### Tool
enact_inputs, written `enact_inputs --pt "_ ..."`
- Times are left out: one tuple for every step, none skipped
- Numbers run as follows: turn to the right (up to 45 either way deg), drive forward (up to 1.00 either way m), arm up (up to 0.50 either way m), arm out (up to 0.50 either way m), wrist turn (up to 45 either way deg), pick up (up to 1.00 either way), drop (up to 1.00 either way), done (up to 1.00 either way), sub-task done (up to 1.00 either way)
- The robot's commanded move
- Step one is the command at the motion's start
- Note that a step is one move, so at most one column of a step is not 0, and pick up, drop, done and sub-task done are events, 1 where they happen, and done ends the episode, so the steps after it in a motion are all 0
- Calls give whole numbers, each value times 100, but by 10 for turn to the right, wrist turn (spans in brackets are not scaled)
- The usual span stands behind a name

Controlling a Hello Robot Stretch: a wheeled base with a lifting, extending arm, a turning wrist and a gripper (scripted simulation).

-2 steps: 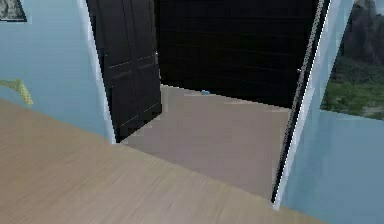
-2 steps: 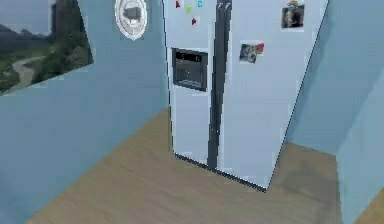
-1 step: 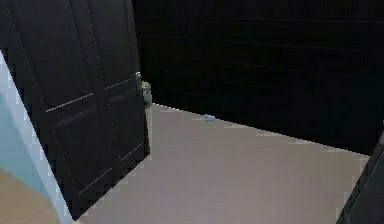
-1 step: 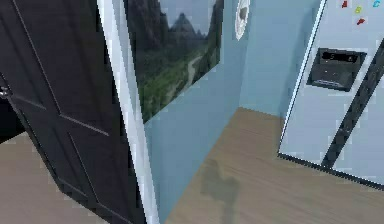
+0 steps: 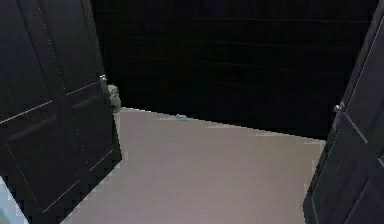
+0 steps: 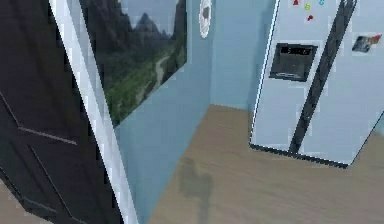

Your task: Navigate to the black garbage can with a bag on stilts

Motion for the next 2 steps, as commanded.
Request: enact_inputs --pt "0 20 0 0 0 0 0 0 0" --pt "210 0 0 0 0 0 0 0 0"
